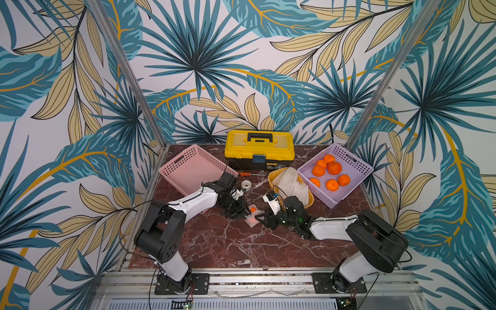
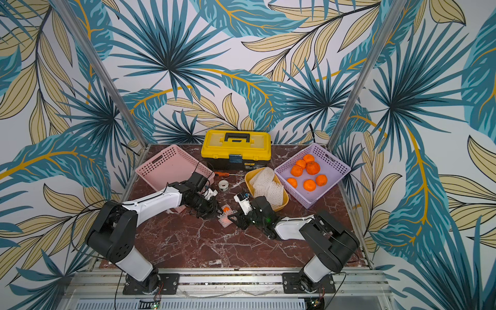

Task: Remove foam nets from oranges
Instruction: Remove the foam net from the orange.

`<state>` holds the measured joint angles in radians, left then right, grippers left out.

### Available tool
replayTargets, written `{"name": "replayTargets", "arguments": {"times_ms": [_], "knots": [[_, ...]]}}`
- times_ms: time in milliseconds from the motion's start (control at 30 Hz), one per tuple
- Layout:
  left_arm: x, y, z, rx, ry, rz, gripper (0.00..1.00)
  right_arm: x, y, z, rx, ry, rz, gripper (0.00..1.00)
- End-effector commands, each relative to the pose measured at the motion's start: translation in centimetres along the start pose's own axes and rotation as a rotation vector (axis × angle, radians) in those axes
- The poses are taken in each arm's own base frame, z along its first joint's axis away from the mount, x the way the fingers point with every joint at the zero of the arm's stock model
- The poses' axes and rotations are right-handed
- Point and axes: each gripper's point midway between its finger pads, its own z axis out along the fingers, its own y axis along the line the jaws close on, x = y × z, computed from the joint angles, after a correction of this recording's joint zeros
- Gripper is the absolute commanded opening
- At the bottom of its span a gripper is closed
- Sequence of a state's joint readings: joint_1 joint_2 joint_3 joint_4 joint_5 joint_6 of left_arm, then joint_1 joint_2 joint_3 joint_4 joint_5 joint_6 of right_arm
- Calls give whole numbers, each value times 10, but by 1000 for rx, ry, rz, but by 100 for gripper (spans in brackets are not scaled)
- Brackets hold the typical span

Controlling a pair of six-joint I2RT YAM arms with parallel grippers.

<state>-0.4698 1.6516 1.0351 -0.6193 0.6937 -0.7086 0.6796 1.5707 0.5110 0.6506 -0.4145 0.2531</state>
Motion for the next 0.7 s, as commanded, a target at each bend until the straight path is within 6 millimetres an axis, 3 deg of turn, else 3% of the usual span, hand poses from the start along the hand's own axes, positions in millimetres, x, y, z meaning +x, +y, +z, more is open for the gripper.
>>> {"name": "replayTargets", "arguments": {"times_ms": [0,67,200,367,533,667], "knots": [[-7,-18,-9,34,-32,42,54,-15,19,-4,-32,-33,-87,29],[-8,-21,-12,35,-37,34,71,-17,20,-6,-12,-31,-109,22],[-6,-25,-18,50,-33,4,89,-21,22,-12,43,-42,-164,13],[-1,-36,-23,95,-14,-26,98,-25,23,-12,97,-39,-228,7],[0,-40,-27,102,-21,-20,98,-30,19,-9,131,-54,-233,2],[-5,-42,-37,105,-63,-1,99,-40,18,-19,157,-112,-219,0]]}}
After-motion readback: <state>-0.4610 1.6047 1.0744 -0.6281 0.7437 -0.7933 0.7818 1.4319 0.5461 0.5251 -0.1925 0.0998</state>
